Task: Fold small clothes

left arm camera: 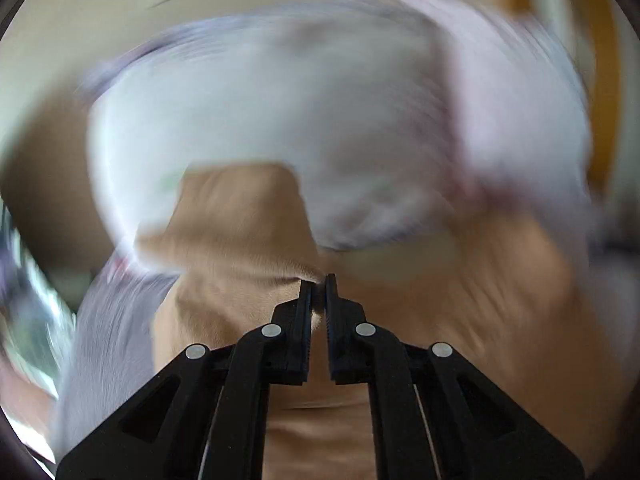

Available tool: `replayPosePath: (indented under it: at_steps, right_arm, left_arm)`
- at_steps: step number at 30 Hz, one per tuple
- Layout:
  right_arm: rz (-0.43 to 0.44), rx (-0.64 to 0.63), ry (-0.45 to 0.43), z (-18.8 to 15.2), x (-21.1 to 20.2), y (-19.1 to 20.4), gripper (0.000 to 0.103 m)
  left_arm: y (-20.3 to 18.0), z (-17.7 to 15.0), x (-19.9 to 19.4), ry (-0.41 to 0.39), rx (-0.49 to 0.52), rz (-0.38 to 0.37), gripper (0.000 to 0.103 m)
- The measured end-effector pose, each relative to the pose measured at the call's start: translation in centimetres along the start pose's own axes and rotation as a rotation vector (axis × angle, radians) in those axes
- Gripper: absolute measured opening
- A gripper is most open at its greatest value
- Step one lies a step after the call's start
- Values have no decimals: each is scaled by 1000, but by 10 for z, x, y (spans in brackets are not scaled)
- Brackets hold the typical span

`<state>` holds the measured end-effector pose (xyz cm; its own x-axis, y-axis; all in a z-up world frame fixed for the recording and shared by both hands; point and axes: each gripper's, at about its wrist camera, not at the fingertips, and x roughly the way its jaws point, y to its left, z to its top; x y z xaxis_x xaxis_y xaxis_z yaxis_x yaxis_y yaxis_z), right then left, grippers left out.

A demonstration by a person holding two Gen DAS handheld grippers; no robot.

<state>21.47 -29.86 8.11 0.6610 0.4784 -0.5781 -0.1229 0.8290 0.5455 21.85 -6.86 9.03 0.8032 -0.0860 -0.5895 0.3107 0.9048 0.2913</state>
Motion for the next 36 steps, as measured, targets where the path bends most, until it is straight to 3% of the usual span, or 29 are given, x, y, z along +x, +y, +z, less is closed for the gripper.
replayPosePath:
  at_steps: [2,4,6,11,13,17,18,19,22,23,26,28,30,31,34,36]
  right_arm:
    - [-57,48,17,3,9,-19,88]
    - [-85,99,57,4,18,-38,88]
    - [-76,139,92,4,24,-53,79]
    - [-102,120,173,5,53,-59,50]
    - [-124,95,209,3,68,-55,46]
    - [-197,27,235,-7,87,-45,36]
    - [-190,-8,251,-10,89,-39,15]
    - [-171,-27,272,-14,92,-36,4]
    - [-223,-186,212,-23,84,-14,4]
    - [-234,-201,146,-18,73,-9,4]
    - [-289,-172,-42,2,41,-9,3]
    - [-405,-153,-112,11,33,-20,4]
    - [-546,-125,-31,16,48,-41,15]
    - [-573,-81,-10,16,49,-54,19]
    - [-467,-25,-95,14,31,-57,25]
    - [-371,-88,-113,14,30,-40,25]
  left_arm:
    - [-79,-18,16,29,268,22,6]
    - [-137,-52,20,19,509,101,7]
    - [-146,-72,8,-4,572,127,8]
    - [-100,-92,-28,40,436,65,13]
    - [-74,-103,-35,78,368,93,26]
    - [-27,-120,-33,170,235,116,29]
    - [-17,-125,-33,194,194,112,29]
    - [-12,-128,-31,209,173,110,31]
    - [-1,-137,-27,233,129,104,34]
    - [1,-137,-27,228,116,98,34]
    - [3,-133,-23,226,97,91,35]
    - [3,-133,-22,224,93,95,35]
    - [4,-132,-19,220,90,95,35]
    - [5,-133,-21,220,86,93,35]
    - [10,-134,-22,221,62,81,36]
    - [11,-134,-23,223,50,76,38]
